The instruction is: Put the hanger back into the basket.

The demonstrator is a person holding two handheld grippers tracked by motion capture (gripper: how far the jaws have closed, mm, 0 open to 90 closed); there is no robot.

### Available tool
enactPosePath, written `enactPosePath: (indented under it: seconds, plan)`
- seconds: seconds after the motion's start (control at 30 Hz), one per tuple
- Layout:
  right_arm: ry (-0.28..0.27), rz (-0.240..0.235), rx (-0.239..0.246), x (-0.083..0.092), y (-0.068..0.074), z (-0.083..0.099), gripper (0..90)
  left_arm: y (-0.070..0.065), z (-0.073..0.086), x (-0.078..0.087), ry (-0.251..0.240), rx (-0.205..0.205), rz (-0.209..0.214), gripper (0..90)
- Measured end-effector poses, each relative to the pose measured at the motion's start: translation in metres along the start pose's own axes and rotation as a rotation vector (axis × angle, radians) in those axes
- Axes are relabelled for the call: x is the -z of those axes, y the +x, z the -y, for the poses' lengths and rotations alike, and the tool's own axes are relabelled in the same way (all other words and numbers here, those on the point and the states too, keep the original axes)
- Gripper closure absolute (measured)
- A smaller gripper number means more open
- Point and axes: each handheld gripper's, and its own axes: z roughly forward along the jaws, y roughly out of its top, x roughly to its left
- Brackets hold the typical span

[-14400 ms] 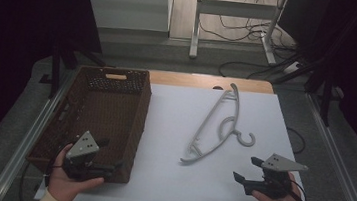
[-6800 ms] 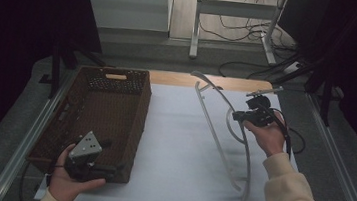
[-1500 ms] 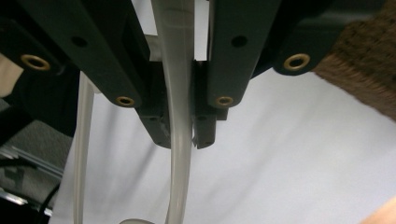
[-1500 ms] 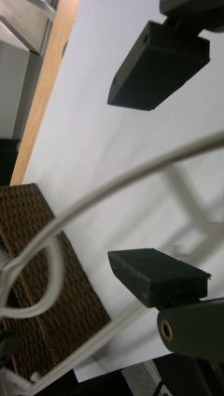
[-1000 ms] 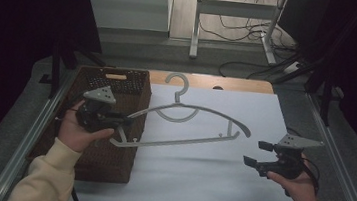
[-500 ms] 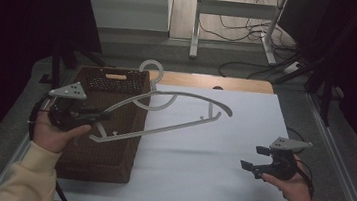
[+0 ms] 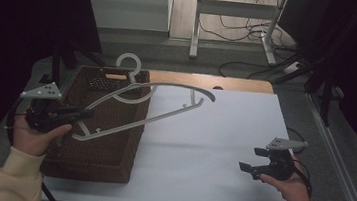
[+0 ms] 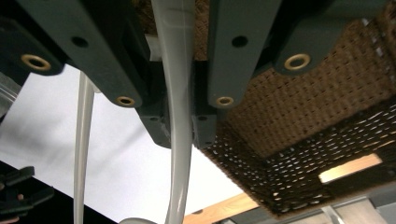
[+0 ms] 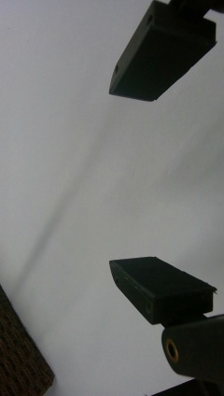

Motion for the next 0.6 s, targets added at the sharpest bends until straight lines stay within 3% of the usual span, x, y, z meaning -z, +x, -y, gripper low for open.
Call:
enactPosePath:
  seconds: [0.6]
  plan:
    - [0.036, -0.001, 0.015, -0.004, 0.001, 0.0, 13.4, 0.027, 0.028, 0.022, -0.054, 0.113, -0.081, 80.7]
